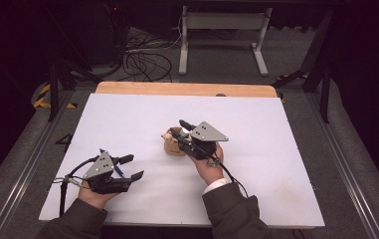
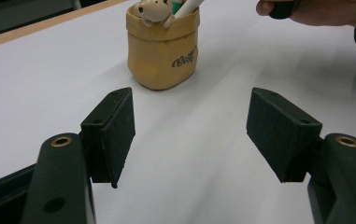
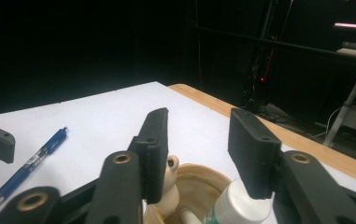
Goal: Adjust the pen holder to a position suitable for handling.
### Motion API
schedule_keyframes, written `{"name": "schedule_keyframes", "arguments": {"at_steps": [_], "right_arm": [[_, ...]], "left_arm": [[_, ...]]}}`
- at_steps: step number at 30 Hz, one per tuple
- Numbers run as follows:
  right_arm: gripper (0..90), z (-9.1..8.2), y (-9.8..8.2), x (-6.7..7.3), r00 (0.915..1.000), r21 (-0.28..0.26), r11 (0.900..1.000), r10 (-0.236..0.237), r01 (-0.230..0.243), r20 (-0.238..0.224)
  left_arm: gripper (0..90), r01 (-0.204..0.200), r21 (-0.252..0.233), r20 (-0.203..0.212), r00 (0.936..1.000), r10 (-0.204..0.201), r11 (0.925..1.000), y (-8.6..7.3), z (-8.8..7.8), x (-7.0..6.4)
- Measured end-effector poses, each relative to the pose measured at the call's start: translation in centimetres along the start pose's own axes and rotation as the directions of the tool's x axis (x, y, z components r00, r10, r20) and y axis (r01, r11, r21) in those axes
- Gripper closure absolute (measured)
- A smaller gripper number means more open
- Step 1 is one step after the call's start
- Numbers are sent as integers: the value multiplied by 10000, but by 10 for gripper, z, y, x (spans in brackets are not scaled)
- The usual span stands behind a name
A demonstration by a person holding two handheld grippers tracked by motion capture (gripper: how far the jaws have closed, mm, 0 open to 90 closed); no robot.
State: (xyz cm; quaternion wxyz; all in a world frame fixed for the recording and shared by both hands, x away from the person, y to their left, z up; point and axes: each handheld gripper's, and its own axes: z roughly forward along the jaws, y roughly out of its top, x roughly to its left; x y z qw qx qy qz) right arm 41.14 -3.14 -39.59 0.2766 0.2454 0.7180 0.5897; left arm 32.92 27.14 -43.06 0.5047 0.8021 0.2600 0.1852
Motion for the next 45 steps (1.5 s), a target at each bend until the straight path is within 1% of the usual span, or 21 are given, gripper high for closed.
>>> {"name": "schedule_keyframes", "arguments": {"at_steps": [4, 9, 13, 15, 19, 21, 22, 24, 27, 29, 33, 34, 39, 42, 45], "right_arm": [[514, -6, 2, -1, 10000, -104, 9999, 51, -52, -49], [442, -14, 3, -4, 9995, -119, 9994, 324, -324, -47], [403, -22, 2, -6, 9987, -225, 9984, 510, -510, -16], [369, -26, 2, -6, 9982, -241, 9979, 594, -594, -6], [317, -37, 1, -8, 9975, -277, 9971, 707, -709, -75], [296, -43, 1, -8, 9968, -347, 9963, 782, -787, -155], [284, -46, 0, -9, 9971, -346, 9966, 739, -744, -164], [239, -50, -3, -10, 9969, -257, 9969, 736, -742, -266], [218, -57, -8, -14, 9961, -95, 9962, 866, -868, -190], [206, -63, -10, -15, 9958, -34, 9959, 905, -905, -125], [177, -75, -13, -19, 9962, 132, 9961, 870, -869, -59], [171, -79, -13, -20, 9962, 106, 9961, 873, -872, -51], [125, -96, -16, -25, 9936, 42, 9936, 1132, -1131, -20], [94, -105, -21, -28, 9923, 61, 9923, 1234, -1235, 23], [72, -113, -27, -33, 9911, 207, 9909, 1330, -1331, 64]], "left_arm": [[329, -1, -49, 11, 10000, 1, 10000, 1, 0, 0], [324, -67, -11, 3, 10000, 67, 10000, -1, -2, 0], [322, -79, -138, -80, 9999, 78, 9999, 2, -2, 1], [320, -98, -180, -82, 9999, 97, 9998, 3, -1, 1], [320, -134, -34, -51, 9999, 134, 9999, 2, 2, 0], [320, -80, -80, -98, 9999, 79, 9999, 3, 3, 0], [320, -74, -135, -119, 9999, 72, 9999, 4, 3, 1], [320, -54, -186, -121, 9999, 52, 9998, 5, 4, 0], [320, -149, -174, -97, 9998, 147, 9997, 5, 5, 0], [320, -141, -170, -89, 9999, 139, 9998, 5, 5, -1], [320, -61, -272, -260, 9996, 54, 9996, 4, 0, 0], [320, -1, -309, -324, 9995, -9, 9995, 3, -1, 1], [320, 150, -493, -561, 9983, -178, 9987, 3, -6, 3], [320, 110, -464, -623, 9980, -139, 9989, 2, -5, 3], [320, 101, -477, -628, 9979, -131, 9988, 2, -4, 4]]}}
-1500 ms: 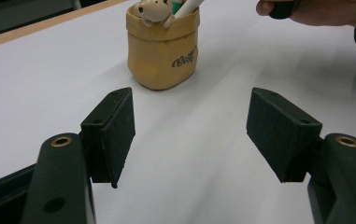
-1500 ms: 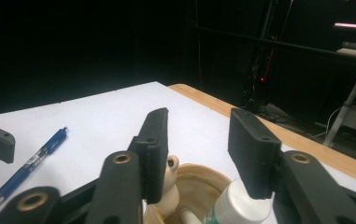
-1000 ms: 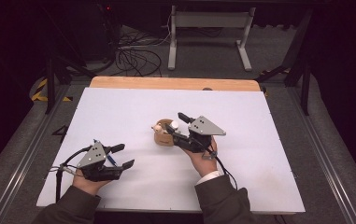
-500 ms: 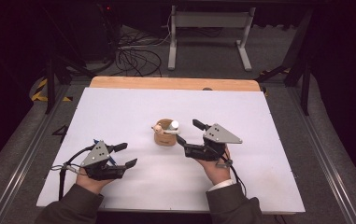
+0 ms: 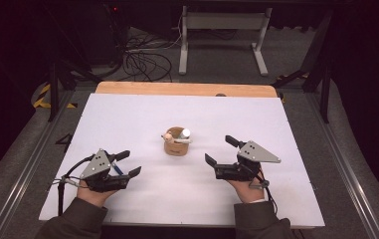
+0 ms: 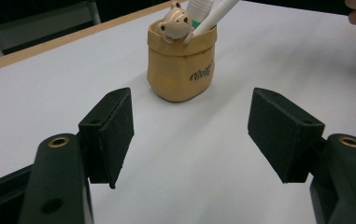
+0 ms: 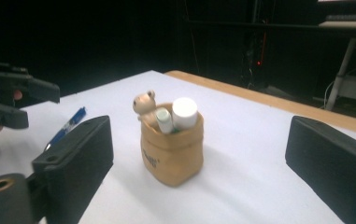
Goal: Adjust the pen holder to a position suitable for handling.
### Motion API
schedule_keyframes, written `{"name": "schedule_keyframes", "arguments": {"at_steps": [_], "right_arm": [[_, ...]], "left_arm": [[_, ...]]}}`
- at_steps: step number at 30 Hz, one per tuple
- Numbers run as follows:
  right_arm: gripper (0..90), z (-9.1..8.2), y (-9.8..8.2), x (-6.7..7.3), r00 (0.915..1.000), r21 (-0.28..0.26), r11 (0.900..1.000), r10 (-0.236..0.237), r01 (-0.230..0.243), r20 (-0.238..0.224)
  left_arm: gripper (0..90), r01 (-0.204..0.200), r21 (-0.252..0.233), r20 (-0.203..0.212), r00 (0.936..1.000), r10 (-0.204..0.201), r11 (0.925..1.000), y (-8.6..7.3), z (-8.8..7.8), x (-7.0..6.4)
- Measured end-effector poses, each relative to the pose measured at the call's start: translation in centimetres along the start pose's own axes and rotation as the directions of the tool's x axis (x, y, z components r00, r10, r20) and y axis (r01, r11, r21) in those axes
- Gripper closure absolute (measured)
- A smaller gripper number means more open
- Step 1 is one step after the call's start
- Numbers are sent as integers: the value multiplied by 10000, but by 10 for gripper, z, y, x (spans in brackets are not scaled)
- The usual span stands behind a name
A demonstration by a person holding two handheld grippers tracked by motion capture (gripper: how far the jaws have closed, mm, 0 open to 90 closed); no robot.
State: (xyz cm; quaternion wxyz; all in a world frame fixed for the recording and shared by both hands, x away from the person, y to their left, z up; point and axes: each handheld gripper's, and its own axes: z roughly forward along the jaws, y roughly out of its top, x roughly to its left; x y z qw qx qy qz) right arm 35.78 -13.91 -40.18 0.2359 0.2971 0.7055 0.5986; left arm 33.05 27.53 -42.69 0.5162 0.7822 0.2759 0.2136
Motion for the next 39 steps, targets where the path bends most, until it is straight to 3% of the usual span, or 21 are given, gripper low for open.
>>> {"name": "schedule_keyframes", "arguments": {"at_steps": [4, 11, 32, 39], "right_arm": [[57, -10, -1, -5, 9999, -78, 10000, -47, 49, 160], [30, -18, -4, -11, 10000, -151, 9999, 67, -67, 57], [32, -21, -3, -13, 9995, -118, 9997, -220, 222, 213], [32, -22, -2, -12, 9992, -87, 9995, -317, 319, 236]], "left_arm": [[320, -55, 81, 80, 10000, 54, 10000, 0, 3, 1], [320, -2, -17, -46, 10000, 2, 10000, -1, -4, 1], [320, 217, 120, -451, 9988, -211, 9997, -4, -7, 6], [322, 577, 55, -1067, 9927, -568, 9983, -7, -13, 16]]}}
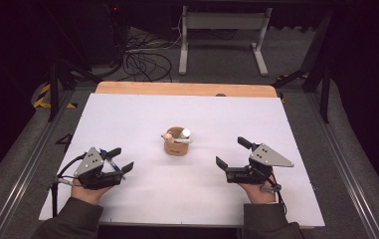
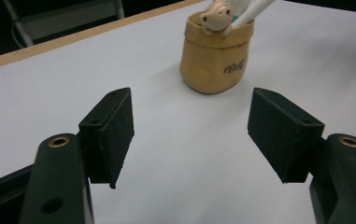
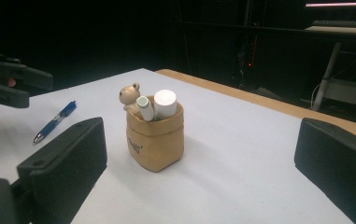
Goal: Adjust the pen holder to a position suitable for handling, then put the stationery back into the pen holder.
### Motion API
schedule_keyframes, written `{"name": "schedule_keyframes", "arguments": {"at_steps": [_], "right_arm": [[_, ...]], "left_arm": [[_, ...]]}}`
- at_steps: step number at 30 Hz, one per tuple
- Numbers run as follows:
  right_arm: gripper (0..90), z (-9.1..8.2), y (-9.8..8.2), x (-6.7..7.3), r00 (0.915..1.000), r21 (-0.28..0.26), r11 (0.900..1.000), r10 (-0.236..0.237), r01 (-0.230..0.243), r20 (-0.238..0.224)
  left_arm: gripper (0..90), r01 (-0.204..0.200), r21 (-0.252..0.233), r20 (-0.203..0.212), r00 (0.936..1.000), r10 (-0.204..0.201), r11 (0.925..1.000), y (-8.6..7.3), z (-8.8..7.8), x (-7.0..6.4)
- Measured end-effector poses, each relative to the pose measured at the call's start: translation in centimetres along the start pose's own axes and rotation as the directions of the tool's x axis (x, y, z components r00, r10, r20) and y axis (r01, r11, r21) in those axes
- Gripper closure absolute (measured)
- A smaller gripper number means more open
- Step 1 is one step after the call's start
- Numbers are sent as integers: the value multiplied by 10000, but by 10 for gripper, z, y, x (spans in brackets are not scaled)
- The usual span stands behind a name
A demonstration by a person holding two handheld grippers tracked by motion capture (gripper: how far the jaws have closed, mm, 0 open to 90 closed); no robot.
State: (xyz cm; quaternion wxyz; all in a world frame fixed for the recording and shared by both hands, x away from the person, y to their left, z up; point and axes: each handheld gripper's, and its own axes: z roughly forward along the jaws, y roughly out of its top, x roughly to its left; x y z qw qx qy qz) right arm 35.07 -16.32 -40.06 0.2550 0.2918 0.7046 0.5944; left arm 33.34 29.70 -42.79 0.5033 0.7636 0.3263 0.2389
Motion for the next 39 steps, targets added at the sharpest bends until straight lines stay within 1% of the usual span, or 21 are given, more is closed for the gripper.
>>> {"name": "schedule_keyframes", "arguments": {"at_steps": [3, 7, 11, 16, 18, 20, 22, 23, 25, 27, 28, 29, 32, 34, 36, 37, 38, 39], "right_arm": [[33, -1, 1, 1, 10000, -42, 10000, -17, 17, 19], [36, -2, 2, 2, 10000, -77, 9999, -88, 88, 37], [38, -4, 3, 2, 9999, -119, 9999, -111, 113, 101], [40, -5, 3, 2, 9997, -104, 9998, -160, 162, 160], [41, -5, 3, 2, 9997, -112, 9998, -172, 174, 175], [40, -4, 3, 2, 9997, -109, 9998, -173, 175, 200], [40, -5, 3, 2, 9996, -108, 9998, -187, 190, 217], [41, -5, 3, 1, 9996, -110, 9998, -187, 189, 232], [42, -5, 3, 1, 9995, -127, 9998, -158, 162, 258], [44, -5, 3, 1, 9996, -176, 9997, -144, 148, 244], [44, -5, 4, 1, 9995, -172, 9997, -165, 169, 254], [44, -6, 4, 1, 9995, -161, 9997, -158, 162, 269], [45, -6, 5, 0, 9994, -234, 9996, -157, 165, 315], [45, -5, 4, 0, 9993, -140, 9997, -204, 208, 307], [45, -6, 3, 1, 9993, -133, 9997, -211, 215, 323], [45, -7, 3, 2, 9992, -133, 9997, -223, 227, 326], [45, -7, 3, 2, 9992, -128, 9996, -231, 235, 317], [45, -8, 4, 2, 9990, -141, 9995, -290, 295, 353]], "left_arm": [[325, 222, 7, -440, 9988, -222, 9998, -1, -3, 5], [325, 621, -30, -960, 9934, -621, 9981, -3, -6, 12], [321, 984, 100, -1369, 9859, -961, 9951, -6, -6, 19], [335, 1158, 249, -1878, 9761, -1092, 9930, -9, -5, 24], [350, 1312, 207, -2027, 9713, -1243, 9911, -10, -5, 26], [365, 1466, 211, -2250, 9645, -1381, 9890, -11, -5, 27], [374, 1622, 224, -2571, 9545, -1511, 9865, -11, -4, 29], [379, 1667, 262, -2681, 9510, -1537, 9857, -12, -3, 31], [385, 1756, 420, -3020, 9406, -1550, 9836, -13, -2, 33], [385, 2021, 441, -3245, 9291, -1773, 9784, -15, 0, 36], [385, 2092, 482, -3350, 9246, -1815, 9767, -16, 1, 38], [385, 2206, 543, -3490, 9180, -1885, 9738, -16, 3, 39], [385, 2340, 916, -3792, 9070, -1834, 9679, -18, 7, 42], [385, 2470, 1066, -3965, 8989, -1866, 9631, -19, 9, 42], [380, 2617, 1235, -4039, 8943, -1924, 9572, -20, 11, 43], [370, 2632, 1245, -4033, 8943, -1935, 9567, -20, 11, 42], [362, 2565, 1268, -3942, 8994, -1886, 9582, -20, 11, 41], [356, 2346, 1275, -3781, 9098, -1715, 9637, -19, 11, 39]]}}
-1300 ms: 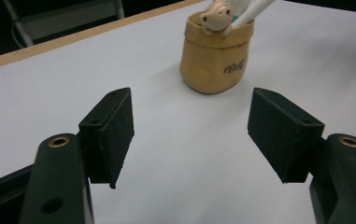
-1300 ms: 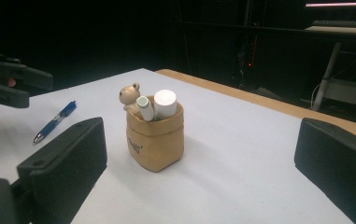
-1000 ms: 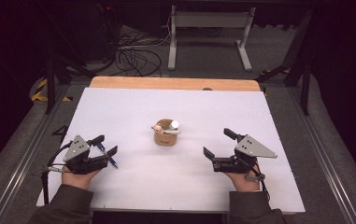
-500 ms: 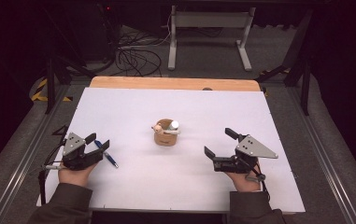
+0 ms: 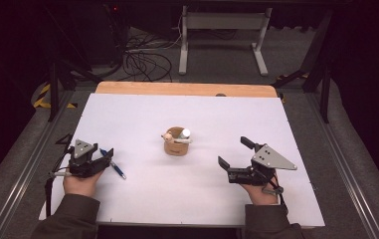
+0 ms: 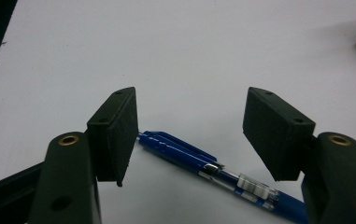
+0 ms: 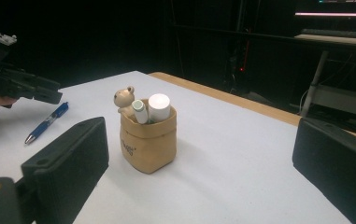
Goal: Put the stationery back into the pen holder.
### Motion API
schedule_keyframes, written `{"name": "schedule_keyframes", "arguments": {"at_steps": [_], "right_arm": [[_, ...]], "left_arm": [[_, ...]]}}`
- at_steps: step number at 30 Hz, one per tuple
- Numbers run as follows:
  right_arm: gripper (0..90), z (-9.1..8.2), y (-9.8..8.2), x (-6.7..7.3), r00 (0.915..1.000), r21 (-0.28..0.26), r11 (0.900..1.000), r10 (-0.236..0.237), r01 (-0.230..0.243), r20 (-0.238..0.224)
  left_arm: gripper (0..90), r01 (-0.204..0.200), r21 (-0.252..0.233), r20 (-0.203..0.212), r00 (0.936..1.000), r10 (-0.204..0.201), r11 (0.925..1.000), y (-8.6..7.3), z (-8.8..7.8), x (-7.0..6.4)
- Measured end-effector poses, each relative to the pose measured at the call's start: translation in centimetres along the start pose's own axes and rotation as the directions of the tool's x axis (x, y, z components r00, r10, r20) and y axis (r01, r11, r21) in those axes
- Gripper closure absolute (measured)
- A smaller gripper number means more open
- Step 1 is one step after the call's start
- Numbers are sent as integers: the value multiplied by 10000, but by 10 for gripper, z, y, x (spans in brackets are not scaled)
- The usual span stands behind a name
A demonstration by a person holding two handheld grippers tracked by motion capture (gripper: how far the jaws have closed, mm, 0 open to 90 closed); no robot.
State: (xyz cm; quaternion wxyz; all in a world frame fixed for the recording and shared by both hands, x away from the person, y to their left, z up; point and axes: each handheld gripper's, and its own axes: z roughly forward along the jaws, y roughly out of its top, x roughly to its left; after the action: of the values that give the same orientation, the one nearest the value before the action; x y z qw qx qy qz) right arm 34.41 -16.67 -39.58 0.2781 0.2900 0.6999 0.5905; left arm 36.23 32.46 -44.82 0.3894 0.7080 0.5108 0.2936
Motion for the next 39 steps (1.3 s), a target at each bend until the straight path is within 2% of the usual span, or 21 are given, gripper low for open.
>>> {"name": "schedule_keyframes", "arguments": {"at_steps": [1, 3, 5, 8, 10, 13, 15, 17, 21, 23, 25, 28, 29, 30, 31, 32, 33, 35, 37, 39], "right_arm": [[46, -1, 0, 0, 10000, -36, 10000, 7, -7, 2], [47, -1, 0, 0, 10000, -60, 10000, 23, -23, 37], [49, -1, 0, 1, 10000, -25, 10000, -11, 11, 21], [50, 0, -1, 2, 10000, 30, 10000, -70, 70, -8], [49, 1, -1, 3, 9998, -32, 9999, -107, 106, -154], [49, 1, 0, 3, 9996, -76, 9999, -144, 142, -228], [49, 0, 0, 2, 9996, -72, 9999, -116, 115, -243], [49, 0, 0, 2, 9996, -77, 9999, -101, 99, -252], [49, 0, -1, 2, 9993, -107, 9999, -128, 124, -351], [49, 1, -1, 2, 9992, -106, 9999, -113, 109, -391], [49, 1, -1, 3, 9990, -123, 9999, -96, 91, -436], [49, 1, -1, 3, 9988, -119, 9999, -95, 89, -483], [49, 2, -1, 3, 9987, -113, 9999, -108, 102, -504], [49, 2, -1, 3, 9985, -107, 9999, -121, 115, -529], [49, 2, -1, 4, 9984, -108, 9999, -140, 134, -555], [49, 2, -1, 4, 9982, -103, 9998, -150, 144, -574], [49, 2, -1, 4, 9981, -101, 9998, -149, 143, -599], [49, 2, -1, 4, 9980, -102, 9998, -150, 144, -614], [49, 2, -1, 4, 9979, -118, 9998, -145, 138, -632], [49, 2, -1, 4, 9978, -119, 9998, -167, 160, -643]], "left_arm": [[353, -380, -82, 156, 9992, 381, 9992, 0, -2, -2], [350, -1018, -209, 483, 9935, 1028, 9946, 0, -6, -7], [351, -1374, -207, 762, 9874, 1386, 9903, 0, -9, -11], [357, -1666, -198, 1154, 9790, 1678, 9858, 0, -12, -14], [360, -2128, -290, 1527, 9647, 2147, 9767, 1, -15, -13], [361, -2792, -401, 2194, 9343, 2810, 9594, 1, -19, -10], [361, -2978, -522, 2525, 9196, 3011, 9532, 1, -21, -6], [361, -2941, -646, 2909, 9085, 2999, 9536, 0, -21, -2], [366, -3378, -578, 3450, 8763, 3363, 9394, -1, -17, 5], [369, -3617, -552, 3750, 8563, 3551, 9306, -2, -13, 5], [371, -3927, -589, 4106, 8285, 3808, 9178, -3, -10, 5], [371, -4218, -529, 4488, 7997, 3988, 9052, -5, -5, 6], [372, -4340, -490, 4509, 7940, 4076, 8996, -6, -3, 7], [375, -4340, -410, 4638, 7895, 4019, 9000, -6, -2, 8], [384, -4420, -395, 4696, 7834, 4071, 8961, -6, -1, 9], [388, -4403, -375, 4781, 7804, 4030, 8970, -7, 0, 9], [389, -4451, -399, 4854, 7739, 4067, 8946, -7, 1, 10], [399, -4448, -422, 5075, 7618, 4027, 8946, -8, 2, 10], [399, -4530, -538, 5225, 7467, 4117, 8899, -8, 4, 11], [399, -4559, -550, 5390, 7354, 4107, 8883, -8, 5, 12]]}}
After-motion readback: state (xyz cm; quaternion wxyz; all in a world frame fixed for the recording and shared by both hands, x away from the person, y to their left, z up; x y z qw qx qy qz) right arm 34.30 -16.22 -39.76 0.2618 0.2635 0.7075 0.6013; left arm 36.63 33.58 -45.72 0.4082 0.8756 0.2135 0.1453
